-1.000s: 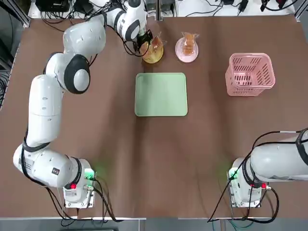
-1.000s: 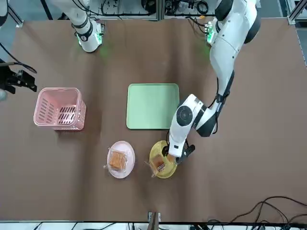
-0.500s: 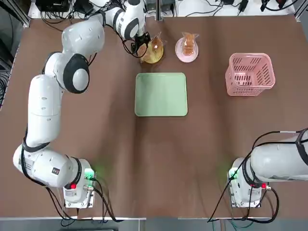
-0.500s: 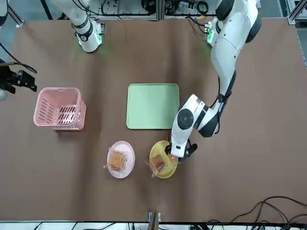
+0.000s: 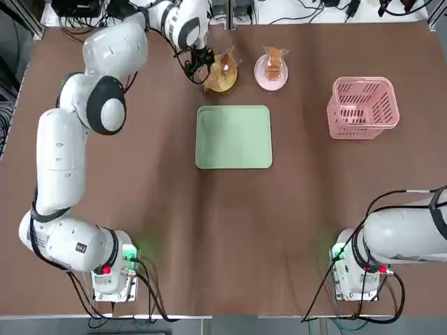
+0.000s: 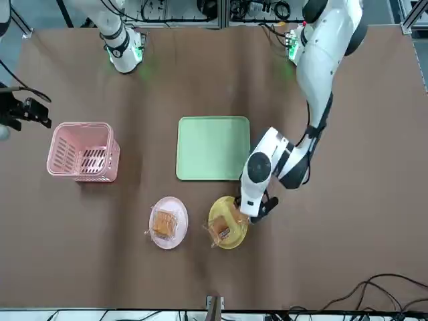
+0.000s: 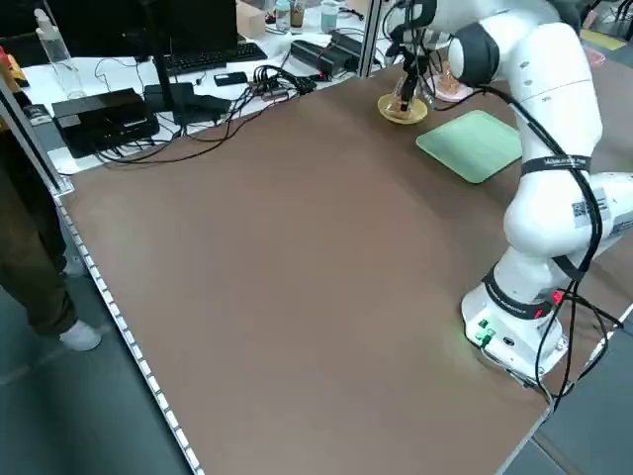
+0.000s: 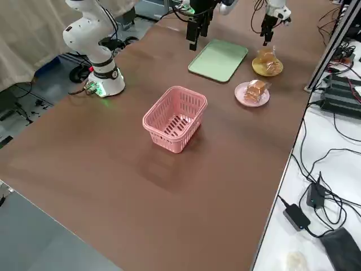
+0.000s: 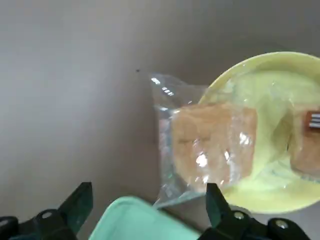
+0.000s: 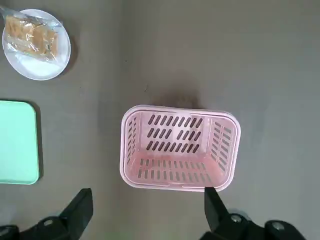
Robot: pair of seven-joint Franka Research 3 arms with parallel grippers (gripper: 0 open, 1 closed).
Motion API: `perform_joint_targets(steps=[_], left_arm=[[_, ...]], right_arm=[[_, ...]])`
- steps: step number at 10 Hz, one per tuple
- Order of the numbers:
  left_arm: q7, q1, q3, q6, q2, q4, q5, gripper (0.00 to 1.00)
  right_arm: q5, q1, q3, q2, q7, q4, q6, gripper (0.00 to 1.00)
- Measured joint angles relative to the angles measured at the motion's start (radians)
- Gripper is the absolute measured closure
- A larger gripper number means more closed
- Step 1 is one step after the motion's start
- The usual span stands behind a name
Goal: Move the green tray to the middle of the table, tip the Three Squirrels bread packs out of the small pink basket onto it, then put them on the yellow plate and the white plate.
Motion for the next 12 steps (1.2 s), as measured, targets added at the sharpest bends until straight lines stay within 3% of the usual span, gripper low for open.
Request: perform_joint_targets(steps=[5,9,10,12], left_arm=[[0.373,0.181,-0.008,-0.198,-0.289,-0.017,-0.031,0.0],[0.834,0.36,-0.003,-0.297,-0.434,-0.024,-0.092,0.0],[0.918,0.377,0.037,-0.322,-0.48,-0.029,-0.134,0.0],[0.971,0.267,0.24,-0.347,-0.576,-0.058,-0.234,0.0]], right_arm=[[0.0,0.0,0.0,0.0,0.0,0.0,-0.001,0.01],[0.0,0.0,0.0,0.0,0.0,0.001,-0.001,0.01],[0.016,-0.001,-0.002,0.0,0.0,0.001,-0.001,0.01],[0.054,-0.013,-0.012,-0.002,0.0,0.001,-0.001,0.03]])
